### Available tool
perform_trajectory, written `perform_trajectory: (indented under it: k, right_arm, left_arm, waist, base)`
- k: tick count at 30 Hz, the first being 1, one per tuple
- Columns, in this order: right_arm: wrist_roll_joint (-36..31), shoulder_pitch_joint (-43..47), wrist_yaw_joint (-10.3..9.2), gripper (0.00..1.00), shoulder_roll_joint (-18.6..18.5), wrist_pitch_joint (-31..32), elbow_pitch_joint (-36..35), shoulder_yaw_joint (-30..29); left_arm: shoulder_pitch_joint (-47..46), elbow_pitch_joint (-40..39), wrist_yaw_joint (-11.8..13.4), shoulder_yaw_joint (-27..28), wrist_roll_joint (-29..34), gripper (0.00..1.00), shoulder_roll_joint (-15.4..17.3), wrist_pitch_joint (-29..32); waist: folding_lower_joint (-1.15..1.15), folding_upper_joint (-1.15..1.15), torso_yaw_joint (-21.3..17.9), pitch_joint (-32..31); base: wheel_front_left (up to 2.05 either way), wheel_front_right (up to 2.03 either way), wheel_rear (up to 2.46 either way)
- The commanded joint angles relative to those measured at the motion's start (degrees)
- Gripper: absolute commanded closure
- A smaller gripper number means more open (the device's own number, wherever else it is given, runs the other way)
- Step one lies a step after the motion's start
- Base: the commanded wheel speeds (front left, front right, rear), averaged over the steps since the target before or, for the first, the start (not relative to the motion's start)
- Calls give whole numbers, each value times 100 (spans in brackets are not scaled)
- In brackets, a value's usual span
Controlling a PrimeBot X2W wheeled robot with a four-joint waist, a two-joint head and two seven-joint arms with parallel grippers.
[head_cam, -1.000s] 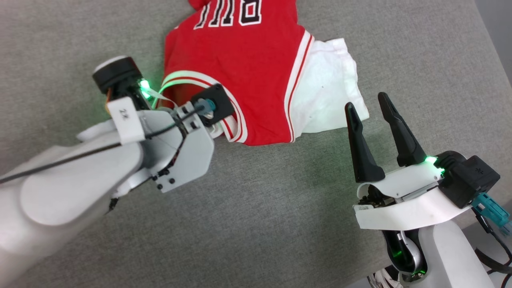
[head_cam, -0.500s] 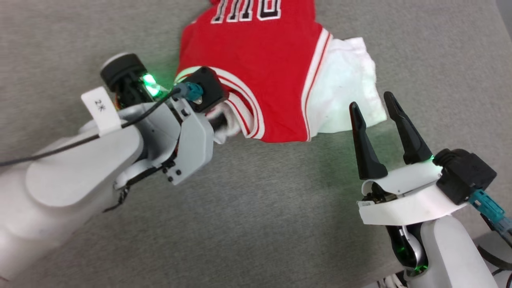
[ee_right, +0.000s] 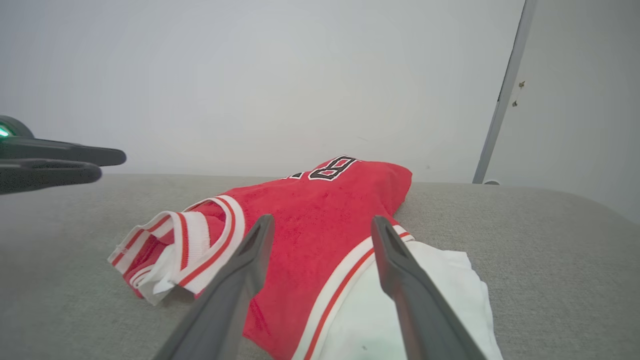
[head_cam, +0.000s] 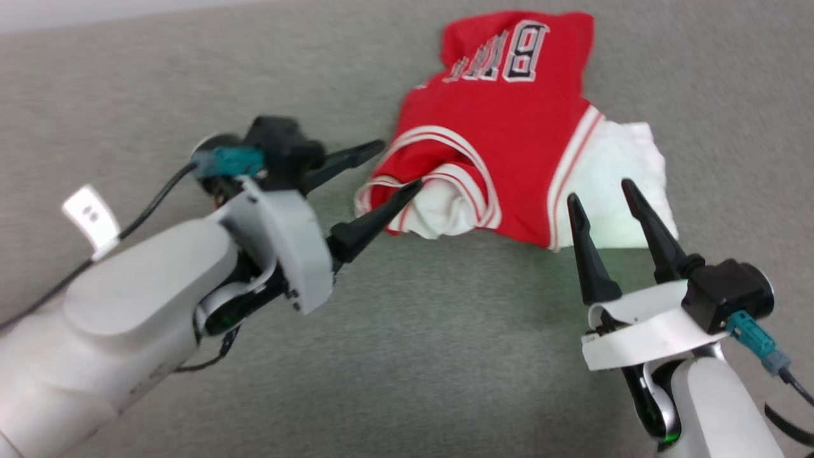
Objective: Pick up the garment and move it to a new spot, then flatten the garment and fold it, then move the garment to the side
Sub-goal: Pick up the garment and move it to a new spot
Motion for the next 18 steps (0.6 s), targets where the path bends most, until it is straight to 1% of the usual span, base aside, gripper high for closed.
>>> perform_trajectory:
  k: [1,4,6,8,9,10,13,16,18]
  right_arm:
    - [-99,140,-8,0,-2,-7,76,-67]
    - [-190,222,-8,0,-3,-7,187,-158]
    - [-273,278,-8,0,-3,-6,253,-235]
    - [-369,345,-8,0,0,-7,311,-307]
    - [-414,376,-8,0,0,-7,329,-348]
    - [-414,376,-8,0,0,-7,329,-348]
    - [-536,486,-8,0,-1,-7,389,-499]
    - [-627,593,-8,0,-41,-7,424,-608]
    - [-633,660,-8,0,-97,-7,425,-681]
  left_arm:
    - [247,149,5,-4,-135,0,57,-298]
    - [629,570,2,5,-352,0,38,-731]
    - [918,878,3,123,-487,0,-5,-875]
    - [1238,1181,3,355,-519,0,-59,-922]
    - [1393,1280,3,652,-470,0,-122,-933]
    - [1393,1280,3,652,-470,0,-122,-933]
    - [2103,1490,3,1474,-159,0,-326,-921]
    - [2714,1591,3,2262,325,0,-468,-923]
    - [3162,1571,2,2748,580,0,-634,-923]
  waist:
    - [0,0,672,-636]
    - [0,0,849,-786]
    - [0,0,965,-871]
    - [0,0,1075,-946]
    - [0,0,1136,-972]
    - [0,0,1136,-972]
    - [0,0,1325,-1054]
    - [0,0,1492,-1145]
    - [0,0,1590,-1193]
  base:
    - [0,0,0]
    - [0,0,0]
    - [0,0,0]
    - [0,0,0]
    - [0,0,0]
    - [0,0,0]
    - [0,0,0]
    - [0,0,0]
    - [0,0,0]
